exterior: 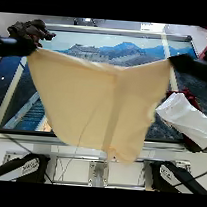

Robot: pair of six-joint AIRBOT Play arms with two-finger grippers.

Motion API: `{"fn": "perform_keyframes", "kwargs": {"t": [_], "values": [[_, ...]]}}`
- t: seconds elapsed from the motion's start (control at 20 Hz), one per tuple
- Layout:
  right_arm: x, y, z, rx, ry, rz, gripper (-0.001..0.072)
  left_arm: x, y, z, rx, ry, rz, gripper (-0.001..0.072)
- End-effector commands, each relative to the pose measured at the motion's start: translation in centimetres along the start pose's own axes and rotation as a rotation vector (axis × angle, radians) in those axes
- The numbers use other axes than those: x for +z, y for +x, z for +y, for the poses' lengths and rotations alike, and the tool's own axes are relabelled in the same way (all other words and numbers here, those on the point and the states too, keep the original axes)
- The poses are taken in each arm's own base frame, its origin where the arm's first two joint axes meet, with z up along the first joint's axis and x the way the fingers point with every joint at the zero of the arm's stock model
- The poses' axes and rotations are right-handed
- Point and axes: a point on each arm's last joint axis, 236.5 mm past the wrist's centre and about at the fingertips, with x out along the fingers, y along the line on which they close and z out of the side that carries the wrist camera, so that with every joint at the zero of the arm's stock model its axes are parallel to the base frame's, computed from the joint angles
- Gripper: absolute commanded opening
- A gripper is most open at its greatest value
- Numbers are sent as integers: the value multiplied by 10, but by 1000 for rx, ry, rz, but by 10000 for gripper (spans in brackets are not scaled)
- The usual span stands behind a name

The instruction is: Fold the shirts.

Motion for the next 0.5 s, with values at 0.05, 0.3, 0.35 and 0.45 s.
{"fn": "perform_keyframes", "kwargs": {"t": [0.05, 0.3, 0.35, 0.45], "values": [[-88, 130, -82, -188, 40, 125, 19, -34, 128, 58, 233, -44, 48, 7], [-64, 148, -137, -279, 102, 24, 20, 9, 155, 69, 246, -26, -82, 8], [-52, 145, -143, -289, 102, -4, 19, 14, 153, 72, 255, -18, -92, 7], [-36, 139, -150, -299, 105, -38, 19, 17, 151, 80, 270, -31, -99, 8]]}}
